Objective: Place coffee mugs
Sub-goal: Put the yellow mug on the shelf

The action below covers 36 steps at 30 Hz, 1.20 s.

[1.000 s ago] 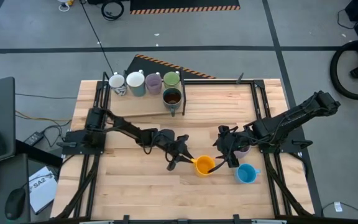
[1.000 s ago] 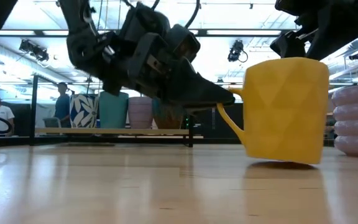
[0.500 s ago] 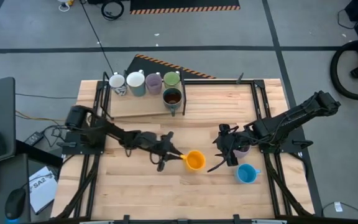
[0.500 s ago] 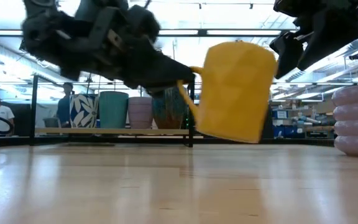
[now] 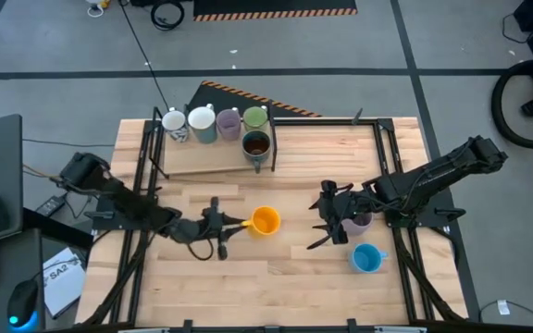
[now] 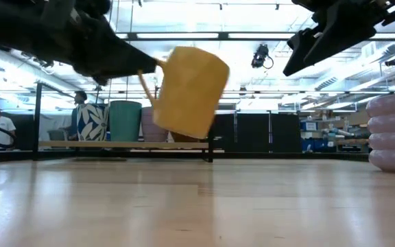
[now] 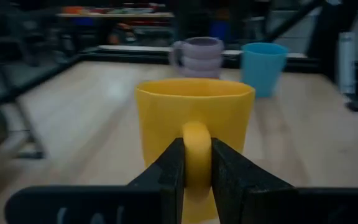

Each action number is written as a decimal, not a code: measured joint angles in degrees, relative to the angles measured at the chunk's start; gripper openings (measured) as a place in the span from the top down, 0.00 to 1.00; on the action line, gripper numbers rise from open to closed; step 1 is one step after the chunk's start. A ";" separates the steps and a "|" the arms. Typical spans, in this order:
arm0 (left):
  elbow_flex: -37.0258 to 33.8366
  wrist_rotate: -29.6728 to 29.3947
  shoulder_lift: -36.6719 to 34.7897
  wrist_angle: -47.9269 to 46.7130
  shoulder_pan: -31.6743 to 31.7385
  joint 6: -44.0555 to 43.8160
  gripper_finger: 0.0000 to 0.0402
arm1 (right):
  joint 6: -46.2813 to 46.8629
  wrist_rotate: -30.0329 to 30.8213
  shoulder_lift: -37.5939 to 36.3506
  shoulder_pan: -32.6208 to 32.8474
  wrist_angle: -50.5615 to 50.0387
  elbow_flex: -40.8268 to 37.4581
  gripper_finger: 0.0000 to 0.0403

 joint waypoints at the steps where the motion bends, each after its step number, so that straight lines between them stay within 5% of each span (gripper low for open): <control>1: -0.01 -3.12 -0.64 -1.00 -1.05 -0.02 0.85 | -0.11 0.02 0.02 -0.22 0.13 0.00 0.32; 16: 0.00 -50.95 -1.66 -3.66 -11.64 -0.43 0.85 | -6.52 1.43 0.02 -4.31 6.04 -0.10 0.32; 25: 0.02 -51.32 -0.52 -5.70 -4.37 -1.29 0.85 | -7.34 -0.33 0.04 -4.86 26.18 -10.13 0.32; 36: 0.04 -51.27 -0.54 -7.45 4.20 -3.82 0.85 | -8.40 -0.24 0.06 -4.86 29.90 -12.55 0.32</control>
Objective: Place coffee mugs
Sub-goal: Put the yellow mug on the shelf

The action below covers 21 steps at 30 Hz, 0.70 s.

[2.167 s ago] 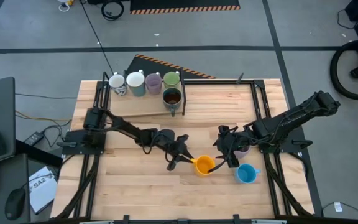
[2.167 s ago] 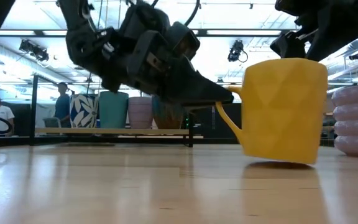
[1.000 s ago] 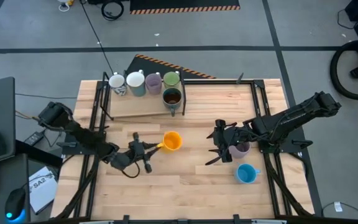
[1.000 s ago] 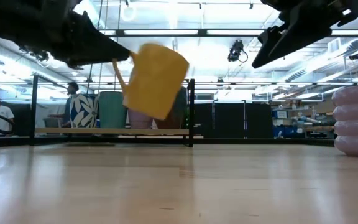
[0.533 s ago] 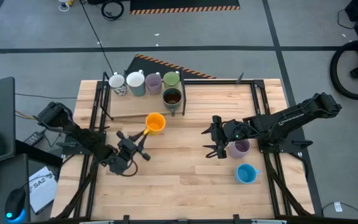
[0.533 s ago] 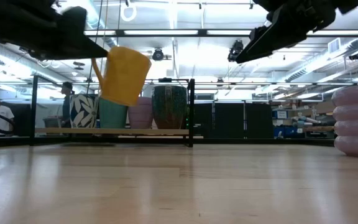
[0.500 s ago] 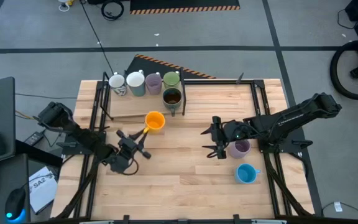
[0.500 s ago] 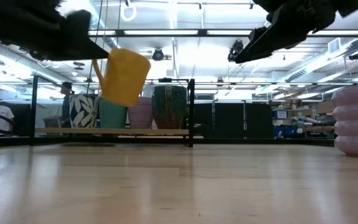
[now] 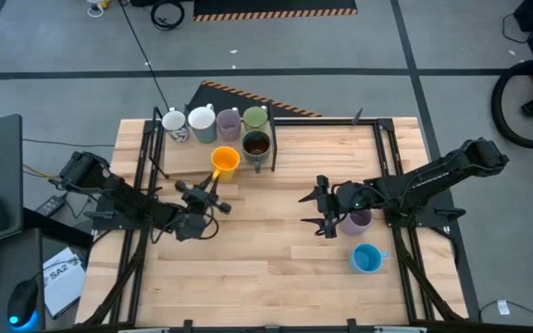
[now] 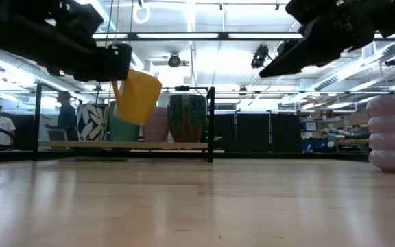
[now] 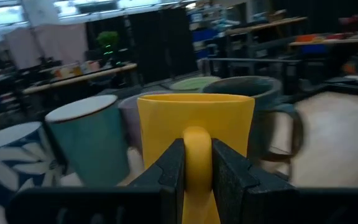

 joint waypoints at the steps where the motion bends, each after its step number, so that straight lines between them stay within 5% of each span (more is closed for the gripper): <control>1: 0.00 -0.02 0.00 -1.02 0.86 -1.39 0.85 | -0.86 0.01 0.00 0.00 0.92 0.00 0.32; 7: 0.00 0.09 0.00 -6.05 4.56 -9.33 0.85 | -7.93 0.01 0.00 -1.19 6.97 -0.63 0.32; 12: 0.00 0.07 0.00 -11.77 6.63 -17.73 0.85 | -12.05 -5.99 -0.01 -4.73 16.80 -3.96 0.32; 21: 0.00 1.21 0.18 -11.92 9.11 -20.17 0.85 | -12.68 -13.57 0.00 -10.00 23.37 -5.05 0.32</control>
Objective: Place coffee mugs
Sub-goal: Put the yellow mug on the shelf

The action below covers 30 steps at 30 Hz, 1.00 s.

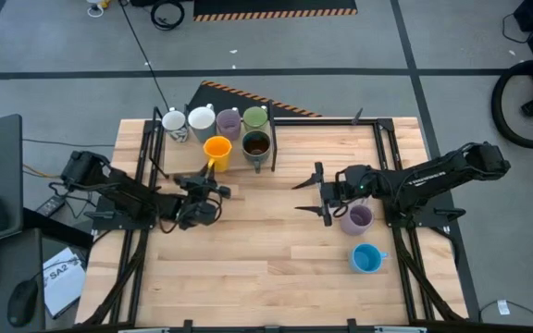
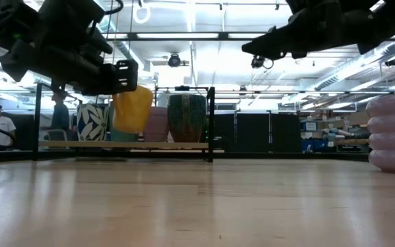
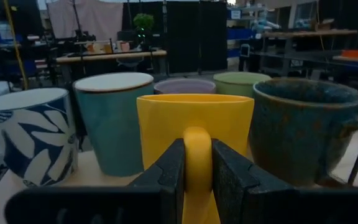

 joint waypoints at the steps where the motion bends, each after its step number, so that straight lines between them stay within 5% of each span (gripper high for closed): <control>1: 0.00 0.81 0.10 -0.12 0.29 0.14 0.85 | 0.02 -0.23 0.00 -0.12 0.30 0.00 0.32; 12: 0.00 8.22 0.10 0.73 5.60 4.56 0.84 | 0.02 -0.25 0.00 -0.12 0.38 0.00 0.32; 22: 0.00 7.75 0.10 0.77 6.72 7.12 0.84 | 0.02 -0.40 0.00 -0.12 -0.89 0.00 0.32; 30: 0.04 16.34 0.10 1.14 11.54 7.10 0.84 | 0.68 -0.40 0.00 -0.07 -1.79 0.00 0.32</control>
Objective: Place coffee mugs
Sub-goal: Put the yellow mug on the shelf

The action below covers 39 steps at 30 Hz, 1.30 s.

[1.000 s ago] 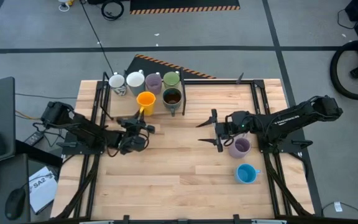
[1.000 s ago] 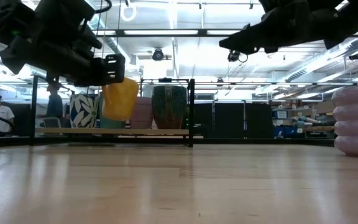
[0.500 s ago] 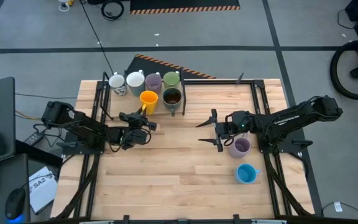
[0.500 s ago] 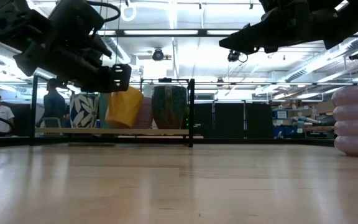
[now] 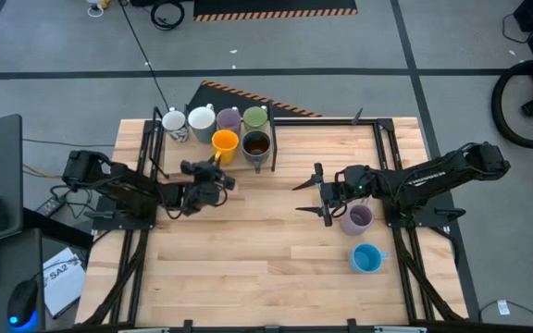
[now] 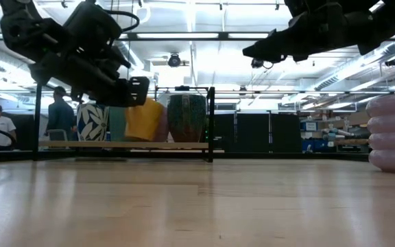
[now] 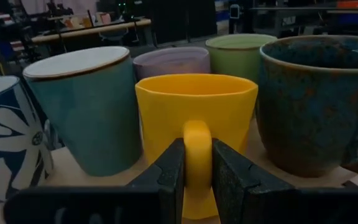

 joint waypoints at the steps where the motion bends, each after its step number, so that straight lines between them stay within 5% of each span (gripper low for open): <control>1: 0.00 0.36 0.00 0.06 0.39 0.01 0.84 | 0.00 0.00 0.00 0.02 -0.12 0.00 0.32; 39: -0.06 5.83 0.02 2.93 -0.28 2.93 0.81 | 1.97 -0.94 0.00 0.13 0.05 -1.16 0.32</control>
